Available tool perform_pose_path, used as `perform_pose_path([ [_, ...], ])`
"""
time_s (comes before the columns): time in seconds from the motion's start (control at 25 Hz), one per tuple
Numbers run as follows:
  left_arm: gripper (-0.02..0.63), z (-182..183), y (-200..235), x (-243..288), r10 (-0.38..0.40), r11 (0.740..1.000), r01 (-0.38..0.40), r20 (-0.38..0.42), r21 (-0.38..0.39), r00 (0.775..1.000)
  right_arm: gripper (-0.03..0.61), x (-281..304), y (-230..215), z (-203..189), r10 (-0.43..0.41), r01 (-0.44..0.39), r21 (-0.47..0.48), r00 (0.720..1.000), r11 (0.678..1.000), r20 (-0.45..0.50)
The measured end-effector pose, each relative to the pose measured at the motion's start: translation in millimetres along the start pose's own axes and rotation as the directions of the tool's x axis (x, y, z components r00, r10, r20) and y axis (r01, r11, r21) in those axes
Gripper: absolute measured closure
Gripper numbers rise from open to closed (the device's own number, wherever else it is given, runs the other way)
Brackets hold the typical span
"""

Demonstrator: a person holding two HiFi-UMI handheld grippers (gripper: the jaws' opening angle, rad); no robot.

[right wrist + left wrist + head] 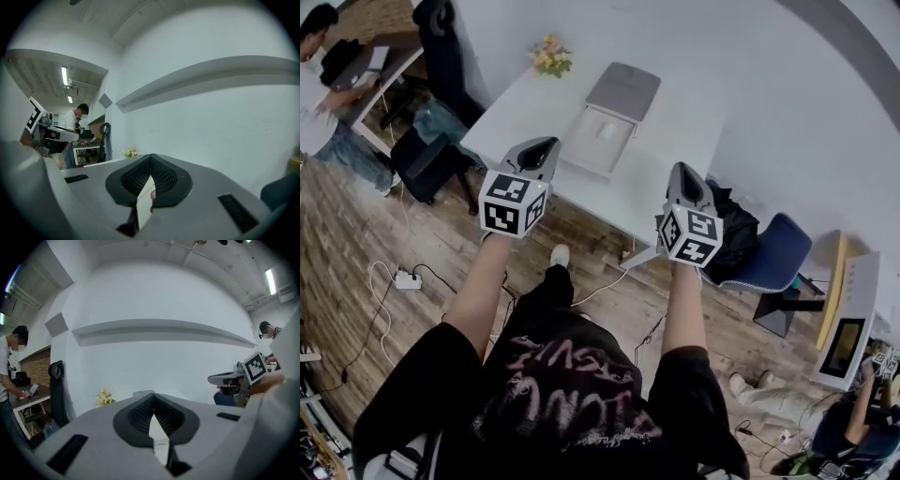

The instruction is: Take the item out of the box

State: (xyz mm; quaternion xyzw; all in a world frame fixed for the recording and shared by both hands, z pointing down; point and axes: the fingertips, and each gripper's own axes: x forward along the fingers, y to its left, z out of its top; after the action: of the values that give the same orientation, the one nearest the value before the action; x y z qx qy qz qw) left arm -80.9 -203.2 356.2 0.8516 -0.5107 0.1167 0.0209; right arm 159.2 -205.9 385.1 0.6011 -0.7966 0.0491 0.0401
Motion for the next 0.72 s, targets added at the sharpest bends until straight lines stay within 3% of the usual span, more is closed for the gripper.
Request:
perform_pose_path([
  [0.72,0.612,9,75,128,-0.112,0.994,0.111,-0.029,-0.023,0.993,0.569,120,-25,6,-0.098,0.098,0.011,0.994,0.995,-0.052],
])
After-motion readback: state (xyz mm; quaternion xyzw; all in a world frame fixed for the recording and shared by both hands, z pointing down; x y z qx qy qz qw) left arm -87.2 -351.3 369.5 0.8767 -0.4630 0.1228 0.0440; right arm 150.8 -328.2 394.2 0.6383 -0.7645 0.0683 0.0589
